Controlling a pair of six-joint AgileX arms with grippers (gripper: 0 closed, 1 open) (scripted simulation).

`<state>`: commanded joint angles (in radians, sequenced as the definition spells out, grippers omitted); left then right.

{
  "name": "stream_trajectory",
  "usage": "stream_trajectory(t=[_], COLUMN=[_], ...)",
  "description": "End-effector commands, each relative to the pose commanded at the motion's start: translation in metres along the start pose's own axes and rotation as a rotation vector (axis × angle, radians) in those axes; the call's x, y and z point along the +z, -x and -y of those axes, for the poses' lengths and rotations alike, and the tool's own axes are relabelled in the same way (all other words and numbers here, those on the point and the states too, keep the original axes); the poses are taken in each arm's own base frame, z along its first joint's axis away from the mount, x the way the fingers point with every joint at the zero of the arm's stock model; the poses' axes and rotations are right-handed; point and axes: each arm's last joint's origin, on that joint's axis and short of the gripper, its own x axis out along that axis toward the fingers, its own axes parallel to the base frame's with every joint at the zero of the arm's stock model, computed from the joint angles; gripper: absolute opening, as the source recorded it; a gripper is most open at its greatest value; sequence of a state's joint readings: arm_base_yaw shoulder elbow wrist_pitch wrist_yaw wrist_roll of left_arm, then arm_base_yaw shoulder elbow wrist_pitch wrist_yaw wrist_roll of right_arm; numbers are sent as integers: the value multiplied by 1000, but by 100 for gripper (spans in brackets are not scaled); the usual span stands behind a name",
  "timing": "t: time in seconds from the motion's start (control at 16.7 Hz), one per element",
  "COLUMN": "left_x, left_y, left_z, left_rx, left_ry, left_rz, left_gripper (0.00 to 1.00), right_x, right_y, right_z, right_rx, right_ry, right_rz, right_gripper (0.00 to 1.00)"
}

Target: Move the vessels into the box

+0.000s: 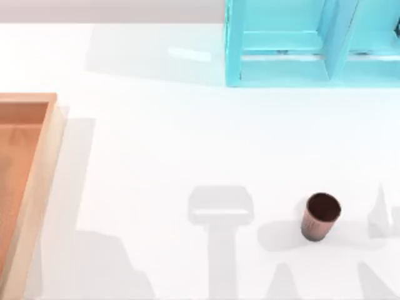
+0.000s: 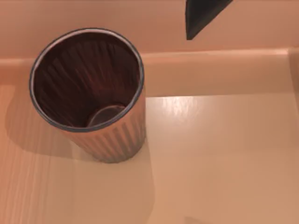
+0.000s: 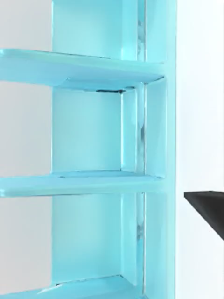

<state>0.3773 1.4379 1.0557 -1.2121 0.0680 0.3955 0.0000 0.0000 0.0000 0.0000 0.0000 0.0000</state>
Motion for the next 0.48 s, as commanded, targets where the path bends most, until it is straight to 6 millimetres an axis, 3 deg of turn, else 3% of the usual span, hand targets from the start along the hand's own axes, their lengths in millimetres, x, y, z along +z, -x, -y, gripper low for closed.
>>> stream_trajectory(t=[0.18, 0.48], left_x=[3, 5], left_y=[16, 65], left_z=[0, 2], left_rx=[-2, -3], left_ry=[0, -2], left_rz=[-1, -2], left_gripper=[100, 100], right_x=[0, 0], right_y=[0, 0], right_z=[0, 0], right_rx=[0, 0], right_ry=[0, 0], right_rz=[0, 0], right_gripper=[100, 100])
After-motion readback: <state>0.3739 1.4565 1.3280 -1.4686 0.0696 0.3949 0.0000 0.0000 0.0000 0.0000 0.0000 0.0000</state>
